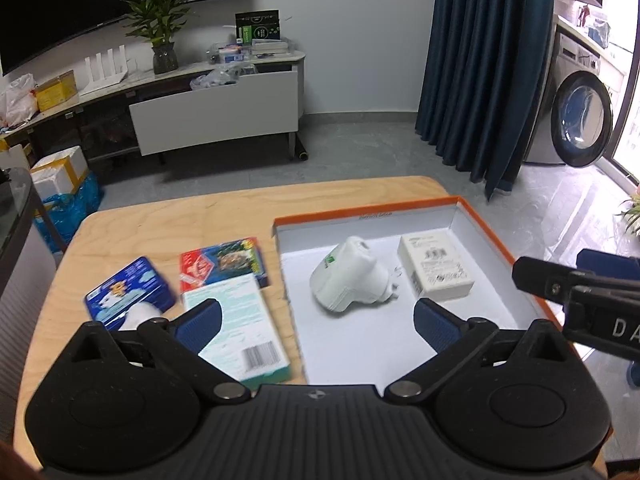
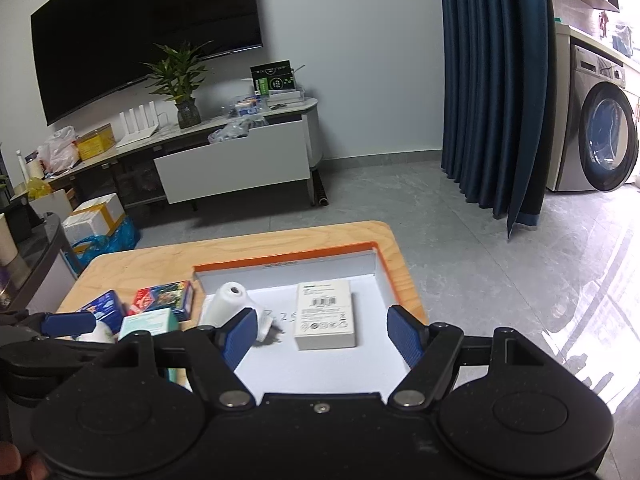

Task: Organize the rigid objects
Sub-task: 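Withdraw both grippers back over the table toward the remaining items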

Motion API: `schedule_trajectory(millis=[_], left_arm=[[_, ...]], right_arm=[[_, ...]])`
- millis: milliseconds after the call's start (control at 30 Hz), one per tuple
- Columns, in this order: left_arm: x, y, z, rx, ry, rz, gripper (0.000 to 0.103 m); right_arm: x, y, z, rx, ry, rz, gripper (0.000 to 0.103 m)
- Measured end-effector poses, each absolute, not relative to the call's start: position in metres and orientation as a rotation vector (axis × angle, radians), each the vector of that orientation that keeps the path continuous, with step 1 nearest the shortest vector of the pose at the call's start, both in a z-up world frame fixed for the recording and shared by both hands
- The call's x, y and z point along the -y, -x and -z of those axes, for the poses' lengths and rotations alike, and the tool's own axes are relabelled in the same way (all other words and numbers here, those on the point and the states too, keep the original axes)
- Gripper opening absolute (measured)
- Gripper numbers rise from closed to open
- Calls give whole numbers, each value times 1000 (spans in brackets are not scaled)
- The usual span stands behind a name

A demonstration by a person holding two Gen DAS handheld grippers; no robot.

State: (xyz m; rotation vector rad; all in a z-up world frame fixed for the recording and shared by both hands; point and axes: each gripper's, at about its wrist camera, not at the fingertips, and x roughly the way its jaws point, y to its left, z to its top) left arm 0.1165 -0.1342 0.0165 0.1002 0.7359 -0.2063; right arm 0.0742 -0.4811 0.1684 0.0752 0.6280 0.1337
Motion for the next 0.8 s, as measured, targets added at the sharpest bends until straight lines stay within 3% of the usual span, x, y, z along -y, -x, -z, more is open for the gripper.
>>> schedule_trajectory(millis=[800], left_arm=[[71,-76,-23,-737,-63,124,103]], right_arm=[[426,-35,-169,-643,-44,-231,85]])
